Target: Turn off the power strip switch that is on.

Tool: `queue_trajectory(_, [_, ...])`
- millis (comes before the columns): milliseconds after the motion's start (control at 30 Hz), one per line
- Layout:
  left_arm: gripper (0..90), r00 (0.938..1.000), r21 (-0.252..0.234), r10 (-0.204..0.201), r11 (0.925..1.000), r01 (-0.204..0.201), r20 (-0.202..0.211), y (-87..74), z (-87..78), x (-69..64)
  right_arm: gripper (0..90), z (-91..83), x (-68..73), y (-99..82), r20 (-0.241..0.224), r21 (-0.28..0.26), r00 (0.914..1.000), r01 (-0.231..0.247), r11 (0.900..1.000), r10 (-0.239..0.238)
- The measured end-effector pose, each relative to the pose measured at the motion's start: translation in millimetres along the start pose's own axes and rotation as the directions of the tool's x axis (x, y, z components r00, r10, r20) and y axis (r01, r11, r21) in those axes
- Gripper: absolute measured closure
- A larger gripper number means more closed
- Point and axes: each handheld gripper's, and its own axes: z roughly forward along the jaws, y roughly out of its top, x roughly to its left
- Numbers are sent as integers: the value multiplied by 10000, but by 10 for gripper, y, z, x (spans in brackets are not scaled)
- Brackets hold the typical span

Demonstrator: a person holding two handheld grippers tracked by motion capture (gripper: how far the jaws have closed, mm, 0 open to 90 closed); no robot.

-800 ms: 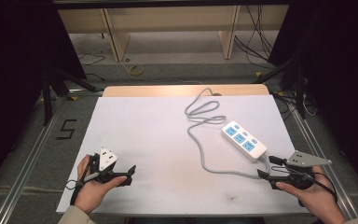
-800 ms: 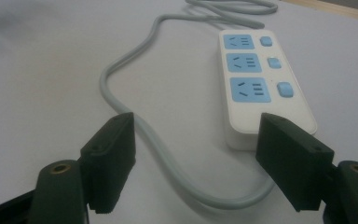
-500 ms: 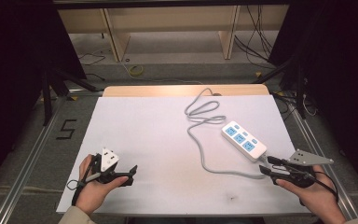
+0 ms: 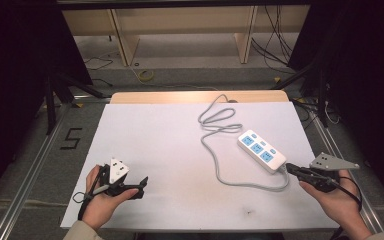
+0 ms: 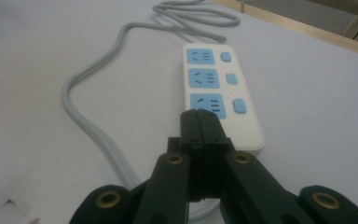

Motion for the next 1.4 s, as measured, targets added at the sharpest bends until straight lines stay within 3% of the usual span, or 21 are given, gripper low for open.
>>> queue_trajectory(700, [22,10000,37,68,10000,-68,44,8,16,-14,900,162,-125,166,216,341,9985,-504,9982,496])
queue_trajectory(1400, [23,9999,50,136,9999,-136,50,12,20,-14,900,394,-256,366,335,1115,9985,-459,9927,424])
